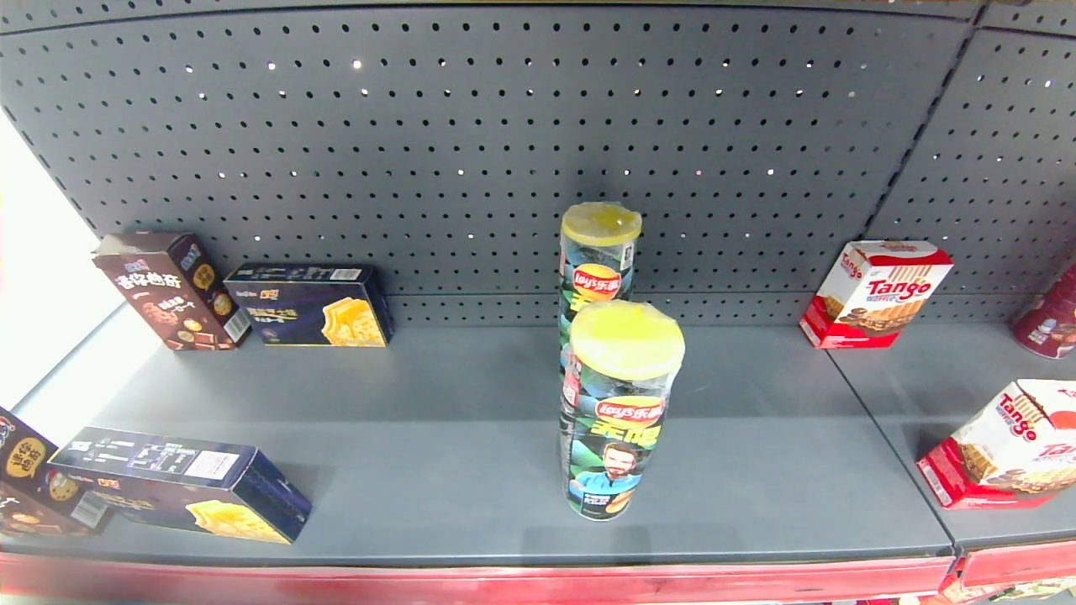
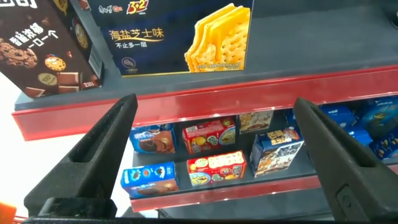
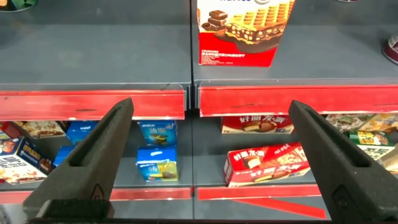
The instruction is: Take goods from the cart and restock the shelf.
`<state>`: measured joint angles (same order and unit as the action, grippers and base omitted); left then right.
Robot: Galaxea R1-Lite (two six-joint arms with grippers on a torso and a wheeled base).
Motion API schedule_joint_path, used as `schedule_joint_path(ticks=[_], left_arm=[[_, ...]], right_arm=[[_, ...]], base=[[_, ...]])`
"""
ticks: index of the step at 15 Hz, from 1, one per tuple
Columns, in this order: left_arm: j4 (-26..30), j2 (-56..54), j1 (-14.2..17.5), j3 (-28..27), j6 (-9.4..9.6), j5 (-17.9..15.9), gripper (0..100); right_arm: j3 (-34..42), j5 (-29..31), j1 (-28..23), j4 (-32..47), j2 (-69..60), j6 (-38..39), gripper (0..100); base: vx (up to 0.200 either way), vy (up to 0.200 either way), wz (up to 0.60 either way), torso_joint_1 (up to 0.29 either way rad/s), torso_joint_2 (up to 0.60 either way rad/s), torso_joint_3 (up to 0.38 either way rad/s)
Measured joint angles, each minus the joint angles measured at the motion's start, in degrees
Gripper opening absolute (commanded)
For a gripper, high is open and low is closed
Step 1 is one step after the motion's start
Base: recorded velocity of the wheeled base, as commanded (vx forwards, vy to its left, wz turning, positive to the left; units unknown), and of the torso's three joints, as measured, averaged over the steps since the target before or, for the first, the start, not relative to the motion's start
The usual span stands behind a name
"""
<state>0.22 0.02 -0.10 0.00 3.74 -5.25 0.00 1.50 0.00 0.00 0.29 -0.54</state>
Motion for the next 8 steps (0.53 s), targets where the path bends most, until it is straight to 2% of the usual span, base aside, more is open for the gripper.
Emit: schedule_joint_path(ticks=[3, 8], left_arm=[[0.0, 0.0, 0.1, 0.0, -0.71, 0.4, 100], [0.0, 0.0, 0.0, 0.0, -0.68, 0.8, 100]], right_arm=[[0.0, 0.0, 0.0, 0.0, 0.0, 0.0, 100], [0.0, 0.0, 0.0, 0.0, 0.0, 0.1, 100]], base=[[0.0, 0.0, 0.0, 0.0, 0.0, 0.0], [0.0, 0.0, 0.0, 0.0, 0.0, 0.0]])
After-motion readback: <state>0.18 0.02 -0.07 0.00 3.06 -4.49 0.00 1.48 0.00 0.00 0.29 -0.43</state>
